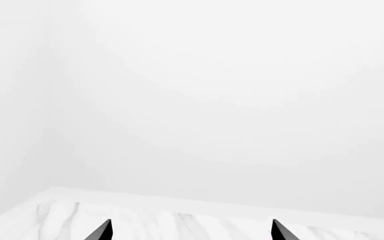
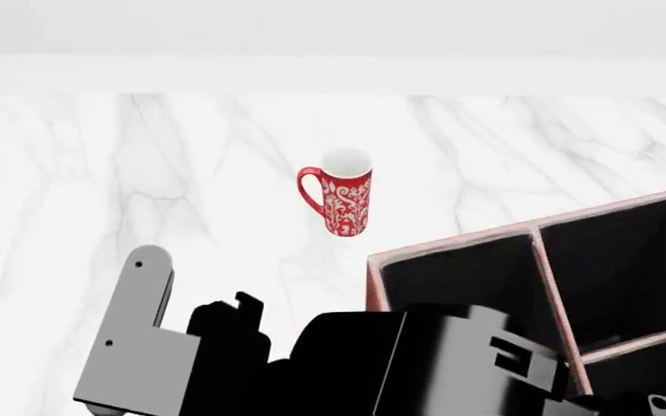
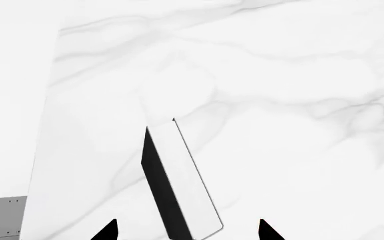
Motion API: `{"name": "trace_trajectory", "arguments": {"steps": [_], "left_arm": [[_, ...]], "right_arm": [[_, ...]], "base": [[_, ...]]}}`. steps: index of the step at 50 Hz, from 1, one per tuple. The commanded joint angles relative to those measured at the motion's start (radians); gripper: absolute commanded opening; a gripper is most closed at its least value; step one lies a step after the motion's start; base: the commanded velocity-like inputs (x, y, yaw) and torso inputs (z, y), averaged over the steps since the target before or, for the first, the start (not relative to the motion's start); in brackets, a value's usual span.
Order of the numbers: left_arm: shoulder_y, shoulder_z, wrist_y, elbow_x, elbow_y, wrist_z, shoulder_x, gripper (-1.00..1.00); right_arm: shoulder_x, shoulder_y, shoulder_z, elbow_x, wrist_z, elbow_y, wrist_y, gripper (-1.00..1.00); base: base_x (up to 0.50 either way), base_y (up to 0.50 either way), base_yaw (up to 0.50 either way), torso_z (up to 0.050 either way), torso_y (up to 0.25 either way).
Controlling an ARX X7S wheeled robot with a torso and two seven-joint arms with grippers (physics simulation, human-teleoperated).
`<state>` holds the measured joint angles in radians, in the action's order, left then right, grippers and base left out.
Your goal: Pick up the book and place it in the left compartment of the caddy.
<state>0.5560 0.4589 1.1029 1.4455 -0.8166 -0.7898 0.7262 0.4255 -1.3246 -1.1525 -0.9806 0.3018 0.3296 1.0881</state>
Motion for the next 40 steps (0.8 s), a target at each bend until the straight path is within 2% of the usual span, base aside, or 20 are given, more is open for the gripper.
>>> {"name": "trace_trajectory", "arguments": {"steps": [1,40], "left_arm": [[-0.002,-0.001,-0.005,0.008,-0.003,-0.005,0.005,1.00],[-0.008,-0.013,-0.027,0.008,-0.008,-0.006,0.019,1.00]], "right_arm": [[-0.012,0.024,-0.003,0.029,-0.025,-0.025,-0.031,1.00],[-0.053,0.112,-0.027,0.065,-0.045,-0.080,-0.115,1.00]], "base": [[0.00,0.00,0.00,0.000,0.000],[0.00,0.00,0.00,0.000,0.000]]}}
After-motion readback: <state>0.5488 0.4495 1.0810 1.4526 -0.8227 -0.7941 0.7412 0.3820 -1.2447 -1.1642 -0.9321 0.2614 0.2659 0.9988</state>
